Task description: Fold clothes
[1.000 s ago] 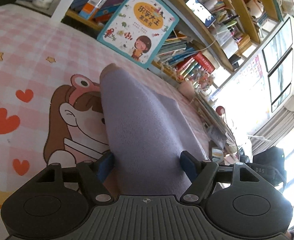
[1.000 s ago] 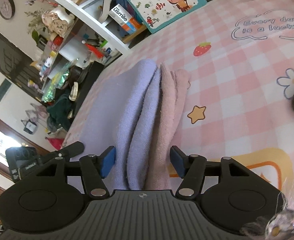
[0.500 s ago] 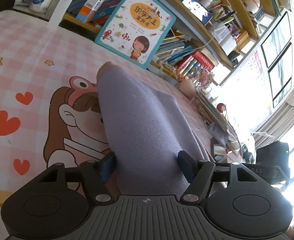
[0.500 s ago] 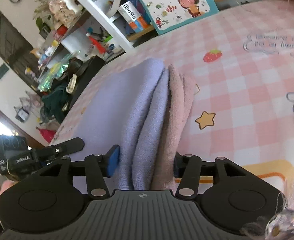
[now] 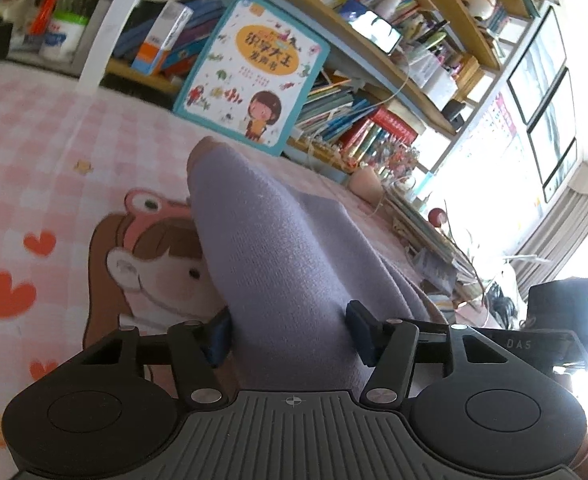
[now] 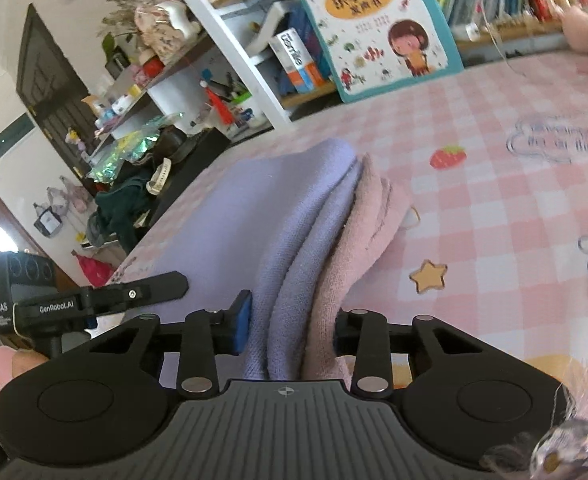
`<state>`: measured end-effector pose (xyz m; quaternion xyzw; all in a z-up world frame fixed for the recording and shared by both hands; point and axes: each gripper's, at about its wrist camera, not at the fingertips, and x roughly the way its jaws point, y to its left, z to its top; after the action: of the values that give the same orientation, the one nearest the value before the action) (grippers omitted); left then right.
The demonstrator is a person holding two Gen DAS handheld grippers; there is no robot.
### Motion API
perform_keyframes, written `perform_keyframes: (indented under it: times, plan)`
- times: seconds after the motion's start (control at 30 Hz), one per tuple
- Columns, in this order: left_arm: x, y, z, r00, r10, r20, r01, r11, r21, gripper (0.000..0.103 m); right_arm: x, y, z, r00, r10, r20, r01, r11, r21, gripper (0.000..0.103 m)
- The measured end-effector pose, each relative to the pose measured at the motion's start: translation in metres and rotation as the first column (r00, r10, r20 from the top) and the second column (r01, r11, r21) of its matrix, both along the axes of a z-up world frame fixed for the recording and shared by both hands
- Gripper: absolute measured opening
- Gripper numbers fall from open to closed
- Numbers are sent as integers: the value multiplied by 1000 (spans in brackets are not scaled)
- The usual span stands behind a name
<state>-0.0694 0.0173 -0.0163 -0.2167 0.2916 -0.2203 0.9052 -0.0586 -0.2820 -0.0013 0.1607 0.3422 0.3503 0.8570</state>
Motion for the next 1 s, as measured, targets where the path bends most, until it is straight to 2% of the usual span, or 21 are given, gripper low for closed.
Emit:
perform_keyframes:
  times: [0.13, 0.33, 0.57, 0.8, 1.0]
  plan:
    - [12, 3, 11, 1000, -4, 23, 4, 1000, 8, 58, 10, 5, 12, 999, 7, 51, -7, 1000, -12, 33]
    - [45, 7, 30, 998, -10, 58, 7, 998, 59, 58, 45, 17, 30, 992, 29, 125, -24, 999, -44, 33]
    - [110, 22, 42, 998, -6, 69, 0, 996, 86, 58, 115, 31, 36, 992, 20, 124, -17, 999, -29, 33]
    - [174, 37, 24, 999, 34, 42, -37, 997, 69, 58, 189, 47, 24, 996, -4, 84, 7, 999, -32, 33]
    - [209, 46, 5, 997, 77, 29, -78, 995, 54, 58, 232, 57, 8, 997, -14, 75, 17, 999, -46, 33]
